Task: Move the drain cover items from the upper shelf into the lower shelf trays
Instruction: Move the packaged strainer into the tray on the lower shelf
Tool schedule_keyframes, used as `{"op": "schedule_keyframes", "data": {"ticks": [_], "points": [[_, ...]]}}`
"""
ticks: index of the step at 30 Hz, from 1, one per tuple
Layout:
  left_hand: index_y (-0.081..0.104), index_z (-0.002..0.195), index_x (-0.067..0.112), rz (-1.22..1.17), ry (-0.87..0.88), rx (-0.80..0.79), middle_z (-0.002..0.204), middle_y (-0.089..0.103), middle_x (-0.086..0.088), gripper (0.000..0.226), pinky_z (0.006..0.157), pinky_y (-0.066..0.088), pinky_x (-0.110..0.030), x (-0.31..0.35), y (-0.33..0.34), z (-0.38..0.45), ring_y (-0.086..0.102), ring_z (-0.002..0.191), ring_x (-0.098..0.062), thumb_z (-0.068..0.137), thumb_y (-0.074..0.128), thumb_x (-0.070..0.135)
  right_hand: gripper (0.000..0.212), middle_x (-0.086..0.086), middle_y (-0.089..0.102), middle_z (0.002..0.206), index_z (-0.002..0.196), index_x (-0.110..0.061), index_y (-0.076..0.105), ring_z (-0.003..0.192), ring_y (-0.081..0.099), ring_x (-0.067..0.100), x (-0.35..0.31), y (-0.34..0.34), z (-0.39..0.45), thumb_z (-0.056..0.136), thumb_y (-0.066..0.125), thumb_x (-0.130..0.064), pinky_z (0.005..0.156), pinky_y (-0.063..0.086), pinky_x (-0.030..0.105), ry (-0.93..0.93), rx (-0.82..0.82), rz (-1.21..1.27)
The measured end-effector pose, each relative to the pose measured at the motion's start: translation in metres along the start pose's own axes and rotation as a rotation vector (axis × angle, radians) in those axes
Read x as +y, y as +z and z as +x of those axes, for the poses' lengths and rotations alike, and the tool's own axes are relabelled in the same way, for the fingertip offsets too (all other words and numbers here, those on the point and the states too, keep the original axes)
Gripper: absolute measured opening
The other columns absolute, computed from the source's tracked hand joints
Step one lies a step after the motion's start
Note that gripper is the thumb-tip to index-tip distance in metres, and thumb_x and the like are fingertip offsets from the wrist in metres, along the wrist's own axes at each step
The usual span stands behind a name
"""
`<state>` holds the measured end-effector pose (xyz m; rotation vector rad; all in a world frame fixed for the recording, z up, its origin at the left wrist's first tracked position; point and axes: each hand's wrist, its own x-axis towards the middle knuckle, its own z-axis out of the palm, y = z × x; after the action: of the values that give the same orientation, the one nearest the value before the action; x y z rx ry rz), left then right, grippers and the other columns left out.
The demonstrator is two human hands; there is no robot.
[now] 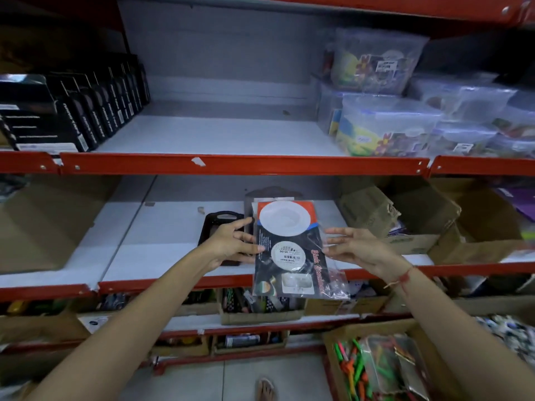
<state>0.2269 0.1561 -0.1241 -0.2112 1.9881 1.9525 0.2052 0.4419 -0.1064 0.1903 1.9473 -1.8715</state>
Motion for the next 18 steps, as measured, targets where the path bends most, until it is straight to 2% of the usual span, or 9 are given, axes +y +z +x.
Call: {"op": "schedule_keyframes", "data": {"ticks": [2,5,9,13,14,17,18], "points": [[0.040,0.143,0.007,-0.006,-0.025,0.037,0.100,0.068,-0.008,0.077,0.061,0.062,-0.027,-0.005,0.001,0.013,0.071,0.083,-0.017,0.076,0.075,-0.004,0.043,0.010,0.069,0.094,0.113,-0.003,0.058,0.080,0.070,0.017,0.007,0.001,0.018,0.077,0.062,0.020,0.068,0.060,0.023,0.005,0.033,0.020],[0.048,0.133,-0.004,-0.013,-0.078,0.092,0.103,0.069,-0.011,0.051,0.079,0.059,-0.032,-0.012,0.000,0.040,0.068,0.092,-0.021,0.085,0.066,-0.003,0.044,0.017,0.065,0.105,0.122,0.007,0.053,0.091,0.065,0.025,0.017,0.003,0.052,0.081,0.056,0.021,0.086,0.053,0.033,0.019,0.107,0.033],[0.052,0.126,-0.004,-0.027,-0.143,0.166,0.094,0.068,-0.008,0.033,0.089,0.055,-0.037,-0.022,0.002,0.071,0.065,0.093,-0.021,0.094,0.053,-0.003,0.042,0.023,0.062,0.112,0.123,0.010,0.053,0.089,0.063,0.025,0.027,0.009,0.090,0.082,0.053,0.022,0.080,0.055,0.032,0.053,0.169,-0.001],[0.050,0.130,-0.003,-0.056,-0.192,0.189,0.107,0.065,-0.012,0.033,0.085,0.054,-0.035,-0.031,-0.002,0.102,0.063,0.096,-0.022,0.097,0.045,-0.003,0.042,0.022,0.061,0.109,0.121,0.012,0.054,0.095,0.060,0.030,0.038,0.010,0.123,0.081,0.052,0.023,0.085,0.053,0.035,0.091,0.220,-0.029],[0.049,0.131,-0.004,-0.059,-0.199,0.186,0.112,0.065,-0.015,0.034,0.085,0.054,-0.035,-0.032,-0.003,0.111,0.063,0.097,-0.023,0.097,0.044,-0.003,0.040,0.022,0.061,0.108,0.121,0.013,0.055,0.091,0.061,0.030,0.040,0.010,0.133,0.082,0.052,0.023,0.082,0.055,0.033,0.099,0.230,-0.021],[0.046,0.133,-0.006,-0.059,-0.199,0.164,0.121,0.062,-0.019,0.036,0.088,0.052,-0.033,-0.036,-0.004,0.132,0.062,0.098,-0.023,0.098,0.042,-0.004,0.036,0.021,0.063,0.101,0.116,0.012,0.058,0.073,0.063,0.024,0.043,0.007,0.153,0.081,0.054,0.022,0.058,0.058,0.024,0.110,0.275,-0.033],[0.045,0.134,-0.007,-0.046,-0.198,0.151,0.125,0.060,-0.021,0.036,0.090,0.052,-0.033,-0.036,-0.004,0.137,0.062,0.101,-0.025,0.098,0.042,-0.004,0.036,0.019,0.064,0.098,0.114,0.011,0.060,0.073,0.063,0.025,0.044,0.006,0.160,0.080,0.055,0.022,0.059,0.056,0.025,0.112,0.299,-0.075]]}}
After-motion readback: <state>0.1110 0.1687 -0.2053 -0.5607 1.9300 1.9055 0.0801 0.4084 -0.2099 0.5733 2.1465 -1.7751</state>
